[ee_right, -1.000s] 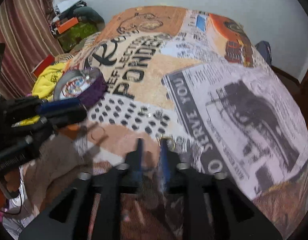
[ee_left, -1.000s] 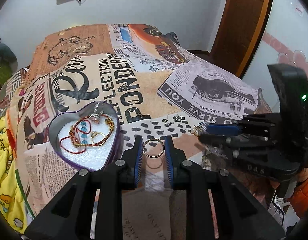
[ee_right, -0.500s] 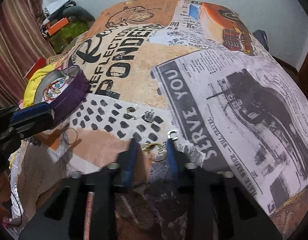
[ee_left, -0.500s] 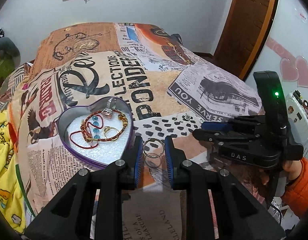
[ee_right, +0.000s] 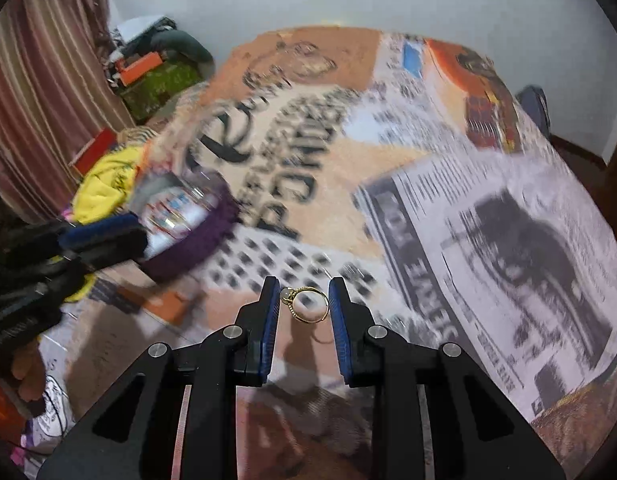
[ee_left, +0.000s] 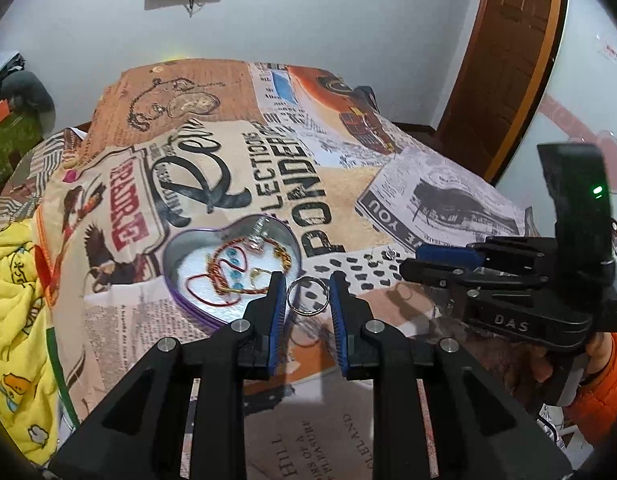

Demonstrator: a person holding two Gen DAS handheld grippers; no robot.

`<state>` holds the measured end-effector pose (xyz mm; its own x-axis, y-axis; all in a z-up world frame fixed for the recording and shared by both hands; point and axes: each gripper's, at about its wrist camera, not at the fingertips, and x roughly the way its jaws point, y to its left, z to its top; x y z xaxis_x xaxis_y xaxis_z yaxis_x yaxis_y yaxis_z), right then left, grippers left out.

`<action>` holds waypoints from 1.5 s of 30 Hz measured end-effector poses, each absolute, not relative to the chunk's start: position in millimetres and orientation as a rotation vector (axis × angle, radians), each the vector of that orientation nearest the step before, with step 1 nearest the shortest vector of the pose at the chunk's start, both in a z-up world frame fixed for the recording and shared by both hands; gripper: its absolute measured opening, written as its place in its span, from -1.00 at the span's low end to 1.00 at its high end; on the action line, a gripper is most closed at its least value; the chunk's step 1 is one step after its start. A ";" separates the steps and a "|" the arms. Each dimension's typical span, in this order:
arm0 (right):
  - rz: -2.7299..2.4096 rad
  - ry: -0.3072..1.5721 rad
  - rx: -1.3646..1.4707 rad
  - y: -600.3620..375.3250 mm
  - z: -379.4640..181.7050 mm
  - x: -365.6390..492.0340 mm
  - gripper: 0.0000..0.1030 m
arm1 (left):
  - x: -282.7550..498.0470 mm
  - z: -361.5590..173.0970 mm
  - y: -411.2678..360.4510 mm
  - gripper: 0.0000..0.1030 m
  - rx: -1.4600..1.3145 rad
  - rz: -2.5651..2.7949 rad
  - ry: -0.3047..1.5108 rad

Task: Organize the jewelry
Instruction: 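Lift the silver ring with the left gripper while the right lifts the gold ring, then lower both rings into the heart tin and open both grippers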

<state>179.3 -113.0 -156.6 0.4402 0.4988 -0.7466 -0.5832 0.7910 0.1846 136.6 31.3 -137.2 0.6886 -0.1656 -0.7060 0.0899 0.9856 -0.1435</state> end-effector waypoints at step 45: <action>0.872 0.839 -0.205 -15.7 -149.5 191.3 -0.55 | 155.0 -142.1 114.8 -0.58 -0.203 -0.032 0.786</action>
<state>191.3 -15.7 -149.5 0.3557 0.5932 -0.7222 -0.7445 0.6469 0.1647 155.0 114.8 -142.1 0.7073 -0.1042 -0.6992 -0.0471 0.9799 -0.1936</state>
